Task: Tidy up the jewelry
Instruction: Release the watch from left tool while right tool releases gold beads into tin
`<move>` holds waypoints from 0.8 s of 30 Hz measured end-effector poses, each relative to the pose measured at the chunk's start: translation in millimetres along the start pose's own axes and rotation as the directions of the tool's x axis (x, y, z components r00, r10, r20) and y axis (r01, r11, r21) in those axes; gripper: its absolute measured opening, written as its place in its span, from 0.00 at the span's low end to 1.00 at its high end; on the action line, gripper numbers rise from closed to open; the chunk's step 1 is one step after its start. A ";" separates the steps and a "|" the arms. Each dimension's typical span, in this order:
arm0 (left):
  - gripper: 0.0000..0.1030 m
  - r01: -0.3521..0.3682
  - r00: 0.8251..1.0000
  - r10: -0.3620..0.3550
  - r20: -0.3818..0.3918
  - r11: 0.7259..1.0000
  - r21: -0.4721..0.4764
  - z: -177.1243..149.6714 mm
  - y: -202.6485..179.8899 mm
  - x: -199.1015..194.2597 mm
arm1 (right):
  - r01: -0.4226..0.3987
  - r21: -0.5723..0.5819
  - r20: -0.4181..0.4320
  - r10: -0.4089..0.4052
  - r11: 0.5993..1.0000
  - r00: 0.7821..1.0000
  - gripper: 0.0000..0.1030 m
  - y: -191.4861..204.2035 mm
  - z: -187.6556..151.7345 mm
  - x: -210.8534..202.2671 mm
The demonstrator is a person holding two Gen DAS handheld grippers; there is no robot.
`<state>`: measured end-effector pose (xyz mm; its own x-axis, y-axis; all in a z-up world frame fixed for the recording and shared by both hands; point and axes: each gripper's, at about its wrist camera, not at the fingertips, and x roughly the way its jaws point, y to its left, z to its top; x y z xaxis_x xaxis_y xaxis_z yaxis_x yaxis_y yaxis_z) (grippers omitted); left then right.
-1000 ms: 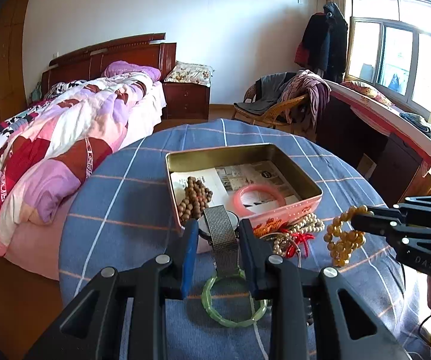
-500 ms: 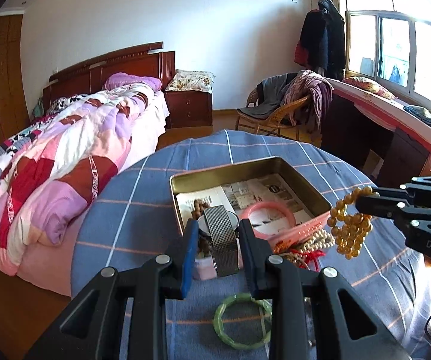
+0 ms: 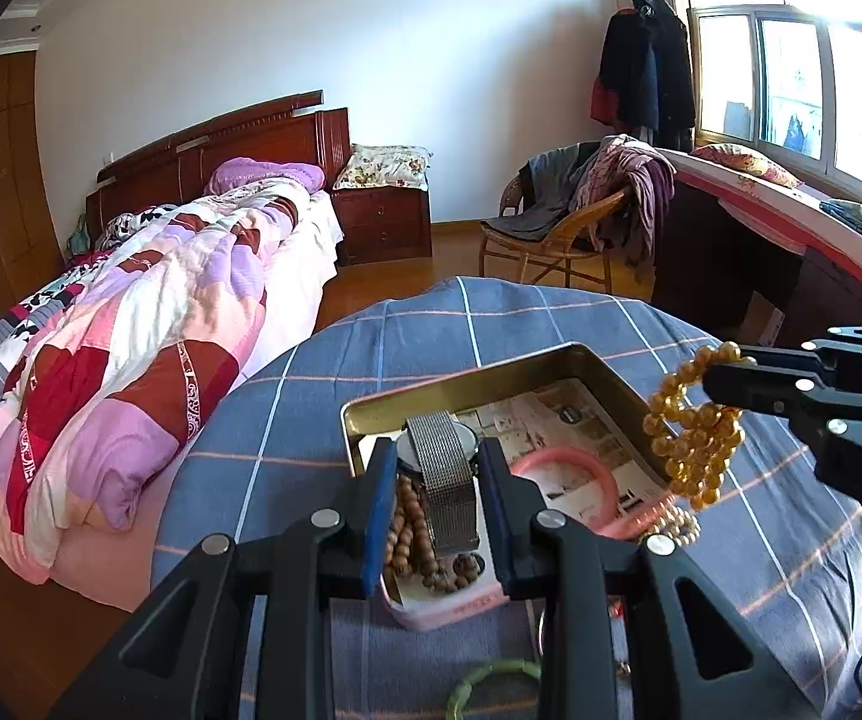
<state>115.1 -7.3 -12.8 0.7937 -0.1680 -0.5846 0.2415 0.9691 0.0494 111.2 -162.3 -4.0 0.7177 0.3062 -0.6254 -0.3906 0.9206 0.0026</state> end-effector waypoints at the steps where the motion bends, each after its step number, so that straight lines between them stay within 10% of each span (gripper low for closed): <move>1: 0.27 -0.002 1.000 0.002 -0.002 1.000 0.000 2.4 0.4 3.9 | -0.005 0.004 0.000 0.005 1.000 1.000 0.13 -0.8 3.1 5.3; 24: 0.27 -0.008 0.998 0.007 -0.056 1.000 -0.012 26.9 -6.9 69.4 | 0.030 0.040 -0.070 -0.028 0.999 0.997 0.13 -19.6 5.8 72.5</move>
<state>183.6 -30.5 -32.0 0.7629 -0.1503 -0.6288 0.2283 0.9726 0.0445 174.2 -156.8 -44.9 0.6860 0.2630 -0.6784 -0.3453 0.9384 0.0146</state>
